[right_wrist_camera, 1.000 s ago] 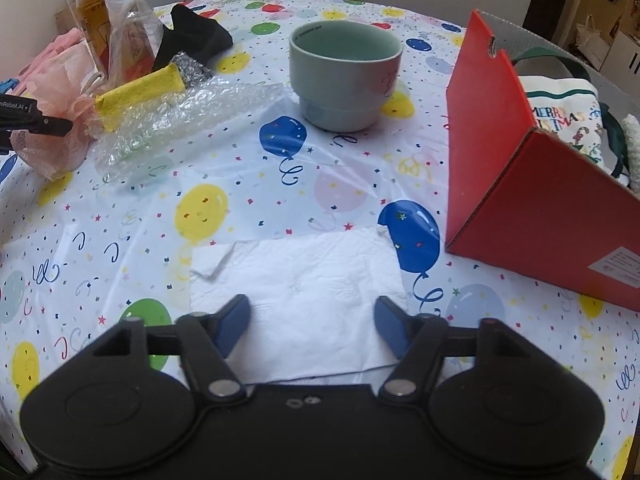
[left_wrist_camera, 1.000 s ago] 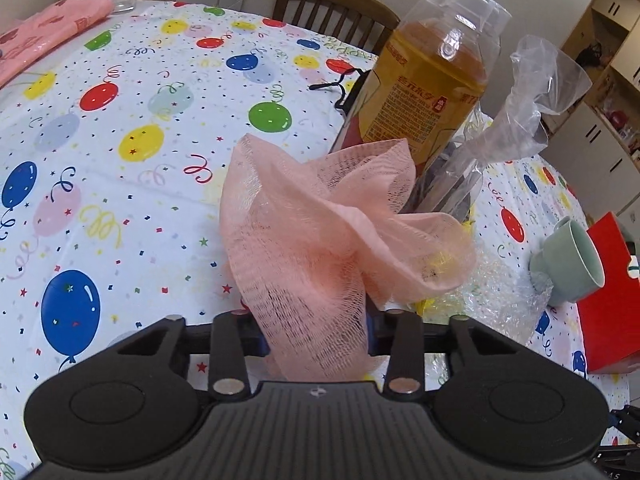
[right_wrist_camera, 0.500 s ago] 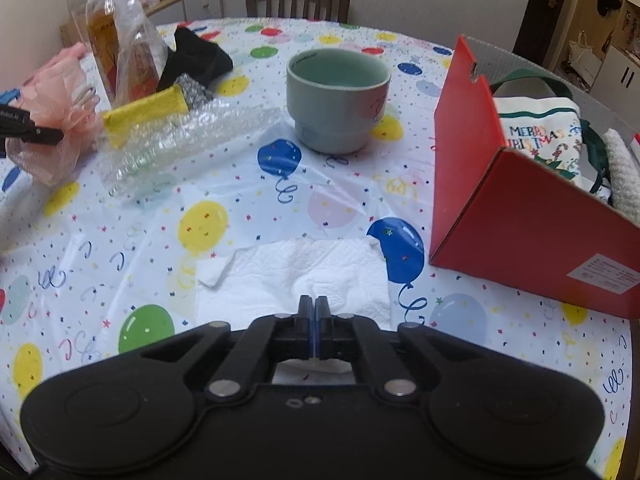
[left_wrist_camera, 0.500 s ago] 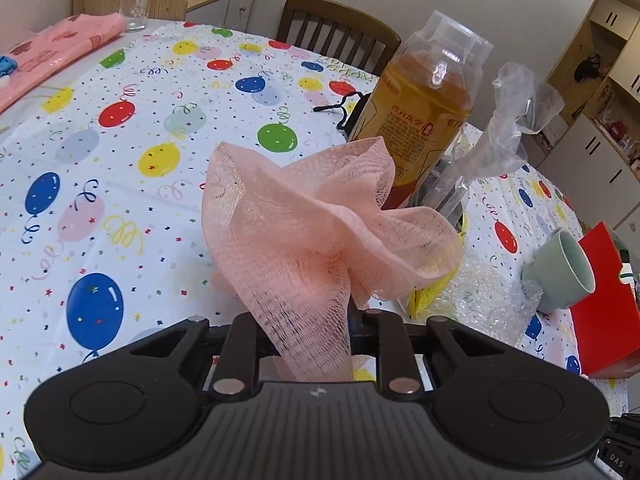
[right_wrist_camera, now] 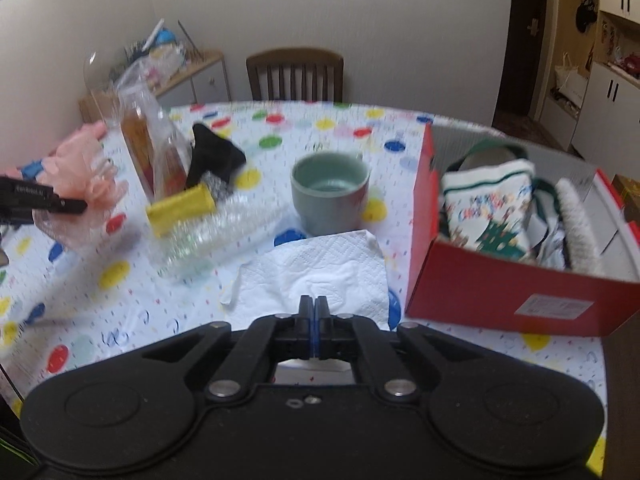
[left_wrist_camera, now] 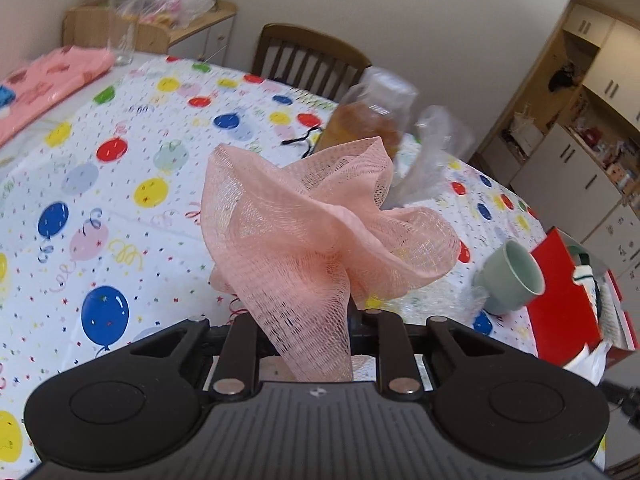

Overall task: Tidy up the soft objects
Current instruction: 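Grasp the pink mesh puff with the left tool while the right tool grasps the white tissue, then carry the pink puff and white tissue into the box and release both, then withdraw both tools from the box back over the table, then grasp the yellow sponge with the left tool while the right tool grasps the bubble wrap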

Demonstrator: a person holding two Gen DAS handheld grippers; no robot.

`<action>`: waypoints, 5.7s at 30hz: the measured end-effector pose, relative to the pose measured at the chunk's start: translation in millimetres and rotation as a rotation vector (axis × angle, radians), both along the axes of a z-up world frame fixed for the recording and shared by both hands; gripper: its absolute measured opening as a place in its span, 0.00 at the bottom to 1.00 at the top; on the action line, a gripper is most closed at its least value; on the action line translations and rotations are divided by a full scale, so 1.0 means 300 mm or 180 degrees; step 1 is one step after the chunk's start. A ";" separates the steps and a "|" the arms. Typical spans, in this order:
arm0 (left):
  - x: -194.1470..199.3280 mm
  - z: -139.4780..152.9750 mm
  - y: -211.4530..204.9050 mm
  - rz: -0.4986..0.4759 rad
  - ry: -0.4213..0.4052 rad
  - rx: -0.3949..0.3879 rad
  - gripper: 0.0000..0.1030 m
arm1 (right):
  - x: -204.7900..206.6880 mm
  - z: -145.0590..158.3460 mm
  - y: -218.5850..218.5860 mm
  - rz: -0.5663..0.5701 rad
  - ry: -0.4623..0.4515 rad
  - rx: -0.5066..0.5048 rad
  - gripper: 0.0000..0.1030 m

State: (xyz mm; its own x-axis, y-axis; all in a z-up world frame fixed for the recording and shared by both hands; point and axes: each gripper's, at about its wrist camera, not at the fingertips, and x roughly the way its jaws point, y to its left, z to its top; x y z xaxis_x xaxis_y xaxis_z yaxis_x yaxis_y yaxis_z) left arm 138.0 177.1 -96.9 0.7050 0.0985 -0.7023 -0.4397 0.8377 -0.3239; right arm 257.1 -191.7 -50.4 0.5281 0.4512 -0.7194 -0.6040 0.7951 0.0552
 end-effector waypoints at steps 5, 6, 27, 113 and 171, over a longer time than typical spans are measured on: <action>-0.005 0.077 -0.061 -0.0161 -0.0073 0.0023 0.20 | 0.003 0.087 -0.044 -0.0046 -0.0121 0.0158 0.00; -0.004 0.094 -0.078 -0.0208 -0.0088 0.0029 0.20 | 0.007 0.105 -0.055 -0.0055 -0.0149 0.0192 0.00; 0.267 0.333 -0.647 -0.1310 -0.0308 0.0326 0.20 | 0.223 0.295 -0.396 -0.0398 -0.0558 0.0526 0.00; 0.662 0.173 -1.220 -0.1273 0.0187 0.0564 0.70 | 0.550 0.126 -0.684 0.0130 0.0043 0.0437 0.64; 0.213 -0.094 -0.239 -0.0781 -0.0269 0.1057 1.00 | 0.207 -0.053 0.321 -0.0126 0.0777 0.0302 0.93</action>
State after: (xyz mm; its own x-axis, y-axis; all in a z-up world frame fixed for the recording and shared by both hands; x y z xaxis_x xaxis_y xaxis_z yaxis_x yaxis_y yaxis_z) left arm 201.8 105.5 -125.1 0.7895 0.1317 -0.5995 -0.1976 0.9793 -0.0450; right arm 319.1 -95.3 -66.3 0.3629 0.5052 -0.7830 -0.5321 0.8022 0.2710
